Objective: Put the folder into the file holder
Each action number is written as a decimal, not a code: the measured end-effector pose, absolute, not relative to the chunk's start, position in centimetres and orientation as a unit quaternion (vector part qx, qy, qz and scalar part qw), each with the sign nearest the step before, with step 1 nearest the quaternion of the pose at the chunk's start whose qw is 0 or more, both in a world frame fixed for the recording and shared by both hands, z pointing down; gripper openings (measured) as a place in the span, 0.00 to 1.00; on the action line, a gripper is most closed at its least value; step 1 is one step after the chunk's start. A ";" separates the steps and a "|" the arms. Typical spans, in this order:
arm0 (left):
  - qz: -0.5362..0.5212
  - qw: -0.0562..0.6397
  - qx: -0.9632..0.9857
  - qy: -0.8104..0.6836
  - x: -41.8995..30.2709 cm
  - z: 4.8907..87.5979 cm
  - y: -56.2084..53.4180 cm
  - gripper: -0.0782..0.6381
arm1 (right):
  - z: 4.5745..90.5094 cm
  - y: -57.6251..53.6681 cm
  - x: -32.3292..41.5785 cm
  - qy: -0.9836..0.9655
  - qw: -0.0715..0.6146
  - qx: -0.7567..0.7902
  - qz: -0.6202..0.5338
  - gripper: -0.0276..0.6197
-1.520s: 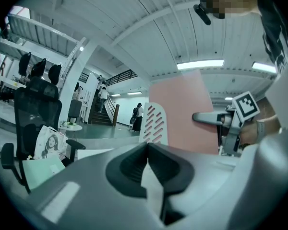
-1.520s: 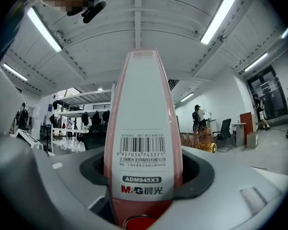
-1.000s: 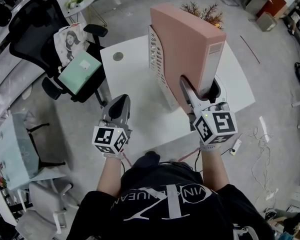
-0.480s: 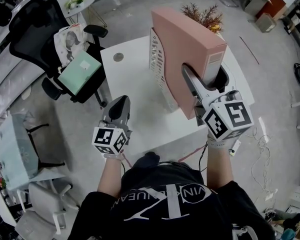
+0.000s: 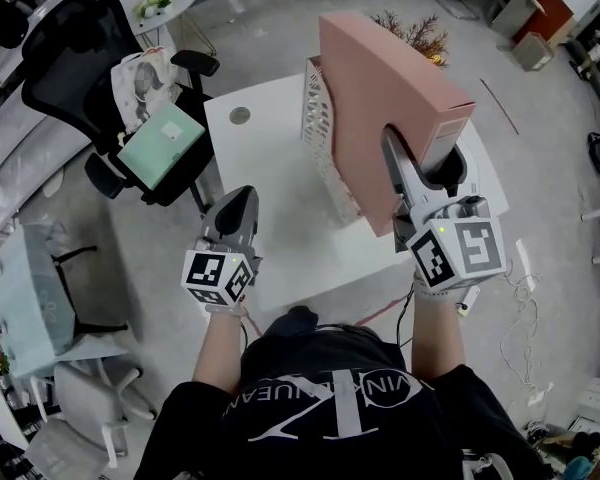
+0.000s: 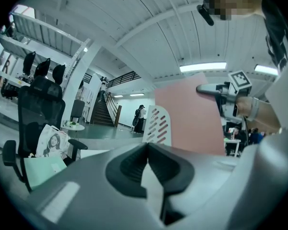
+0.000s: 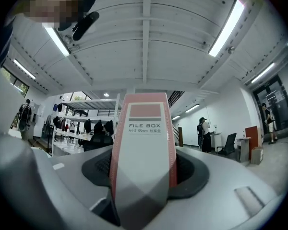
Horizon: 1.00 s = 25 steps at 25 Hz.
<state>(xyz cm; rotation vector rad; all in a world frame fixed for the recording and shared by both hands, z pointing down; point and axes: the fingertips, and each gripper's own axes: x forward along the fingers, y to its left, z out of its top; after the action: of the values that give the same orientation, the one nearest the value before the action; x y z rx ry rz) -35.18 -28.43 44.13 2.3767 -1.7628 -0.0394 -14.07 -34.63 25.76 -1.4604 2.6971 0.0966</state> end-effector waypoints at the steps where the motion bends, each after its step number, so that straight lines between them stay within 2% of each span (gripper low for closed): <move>1: -0.014 0.090 0.800 -0.594 -35.3 44.0 -28.5 0.11 | 25.5 -34.5 -13.9 0.877 0.048 -0.476 0.033 0.49; 12: -0.006 0.080 0.801 -0.593 -35.3 43.4 -28.3 0.11 | 23.8 -33.7 -13.1 0.870 0.160 -0.460 0.080 0.50; 25: 0.004 0.090 0.798 -0.596 -35.6 44.5 -27.9 0.11 | 28.7 -34.7 -13.5 0.870 0.153 -0.465 0.064 0.50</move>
<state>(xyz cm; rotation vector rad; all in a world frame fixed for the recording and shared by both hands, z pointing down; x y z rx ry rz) -35.65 -27.85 44.54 2.3724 -1.7721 0.0125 -13.53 -34.69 28.67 -1.3330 2.4950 0.1832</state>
